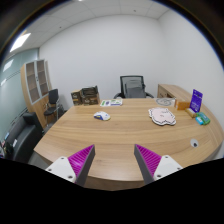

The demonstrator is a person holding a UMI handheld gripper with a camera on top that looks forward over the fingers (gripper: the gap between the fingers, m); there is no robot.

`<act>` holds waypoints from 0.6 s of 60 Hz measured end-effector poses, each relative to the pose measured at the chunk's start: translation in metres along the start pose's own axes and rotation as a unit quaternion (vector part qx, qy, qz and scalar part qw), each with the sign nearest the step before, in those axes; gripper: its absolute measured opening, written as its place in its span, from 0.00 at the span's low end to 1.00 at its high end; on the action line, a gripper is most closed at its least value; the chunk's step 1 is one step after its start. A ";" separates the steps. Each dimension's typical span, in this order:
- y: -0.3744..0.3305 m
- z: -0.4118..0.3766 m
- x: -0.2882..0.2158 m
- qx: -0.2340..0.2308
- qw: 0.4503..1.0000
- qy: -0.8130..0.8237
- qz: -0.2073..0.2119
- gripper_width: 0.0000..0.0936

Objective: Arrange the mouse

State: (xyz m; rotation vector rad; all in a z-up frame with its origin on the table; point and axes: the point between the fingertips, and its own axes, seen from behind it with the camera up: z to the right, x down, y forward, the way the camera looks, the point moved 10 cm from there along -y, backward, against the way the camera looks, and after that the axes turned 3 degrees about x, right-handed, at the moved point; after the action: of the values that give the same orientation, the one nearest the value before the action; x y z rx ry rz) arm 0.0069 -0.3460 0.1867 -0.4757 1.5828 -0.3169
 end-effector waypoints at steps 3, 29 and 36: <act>0.003 -0.001 -0.001 0.006 1.000 0.010 -0.005 0.87; 0.057 0.077 -0.034 -0.013 0.999 -0.034 -0.022 0.87; 0.085 0.111 -0.044 -0.027 0.999 -0.035 -0.026 0.87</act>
State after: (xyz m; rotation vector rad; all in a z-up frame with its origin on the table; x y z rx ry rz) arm 0.1087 -0.2410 0.1763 -0.5636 1.5160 -0.2949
